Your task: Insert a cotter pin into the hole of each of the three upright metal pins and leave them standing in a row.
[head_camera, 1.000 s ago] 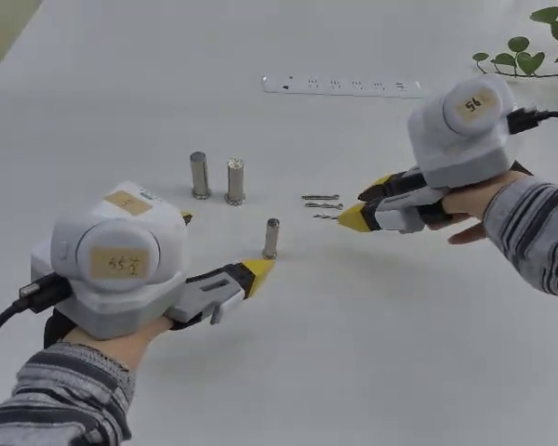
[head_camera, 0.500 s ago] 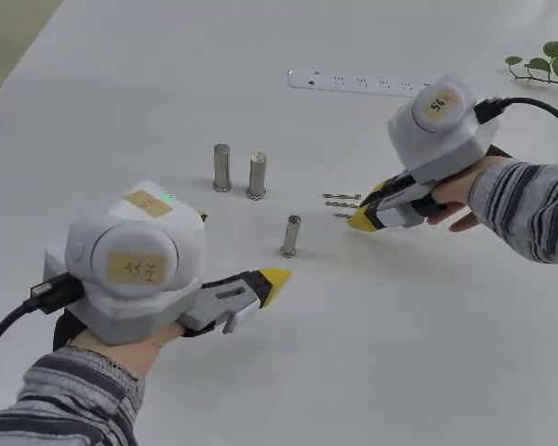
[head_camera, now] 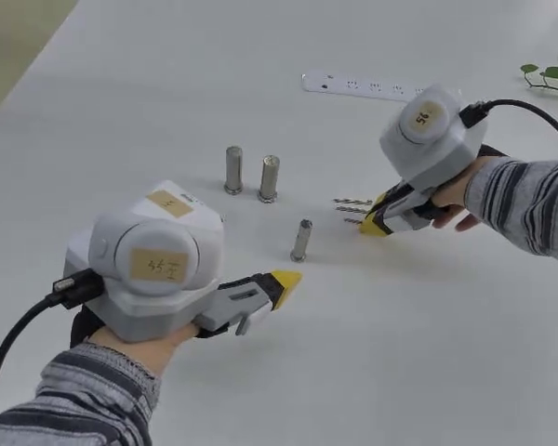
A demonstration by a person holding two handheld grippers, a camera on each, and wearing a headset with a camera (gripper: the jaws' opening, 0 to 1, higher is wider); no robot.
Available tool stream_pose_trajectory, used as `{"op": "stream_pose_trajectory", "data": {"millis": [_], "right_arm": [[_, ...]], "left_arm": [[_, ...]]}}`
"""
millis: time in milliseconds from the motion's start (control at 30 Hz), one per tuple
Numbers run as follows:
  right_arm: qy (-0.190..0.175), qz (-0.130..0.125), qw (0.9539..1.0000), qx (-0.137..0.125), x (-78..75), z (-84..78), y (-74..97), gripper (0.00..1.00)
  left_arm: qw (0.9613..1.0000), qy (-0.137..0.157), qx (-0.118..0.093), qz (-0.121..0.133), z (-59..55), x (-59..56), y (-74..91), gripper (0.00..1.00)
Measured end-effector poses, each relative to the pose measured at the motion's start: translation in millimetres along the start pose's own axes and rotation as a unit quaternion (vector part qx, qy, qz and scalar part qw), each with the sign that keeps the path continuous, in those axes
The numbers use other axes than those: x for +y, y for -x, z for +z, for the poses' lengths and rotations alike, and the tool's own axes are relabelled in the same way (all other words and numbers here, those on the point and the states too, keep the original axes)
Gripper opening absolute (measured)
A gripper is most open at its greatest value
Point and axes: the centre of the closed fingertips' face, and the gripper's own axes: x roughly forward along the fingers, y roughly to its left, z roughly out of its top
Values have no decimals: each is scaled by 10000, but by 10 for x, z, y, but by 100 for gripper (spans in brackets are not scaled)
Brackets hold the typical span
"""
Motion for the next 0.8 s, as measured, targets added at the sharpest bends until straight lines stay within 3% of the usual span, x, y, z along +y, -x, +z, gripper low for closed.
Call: {"op": "stream_pose_trajectory", "data": {"millis": [167,233,267,433,600,633,733,800], "right_arm": [[258,42,9996,144,5,4,-5,1],[443,-93,9987,247,-42,-9,-3,0],[470,-7,9986,231,-11,-1,-13,0],[556,-124,9980,260,-29,-17,-15,0],[336,-200,9990,-205,-50,24,18,0],[347,-229,9986,-338,-55,45,42,0],[477,-322,9975,-412,-54,35,104,0],[642,-328,9961,-506,18,62,168,0]], "left_arm": [[9999,92,-51,-75,23,-23,-6,58],[9999,89,-46,-90,22,-31,-8,57],[9999,83,-41,-93,21,-33,-9,57],[9999,57,-57,-105,31,-35,-9,55],[9999,16,-74,-73,49,-30,0,54],[9999,-21,-70,-78,56,-38,0,54],[9998,-93,-103,-108,87,-66,3,54],[9998,-104,-115,-127,98,-77,6,53]]}}
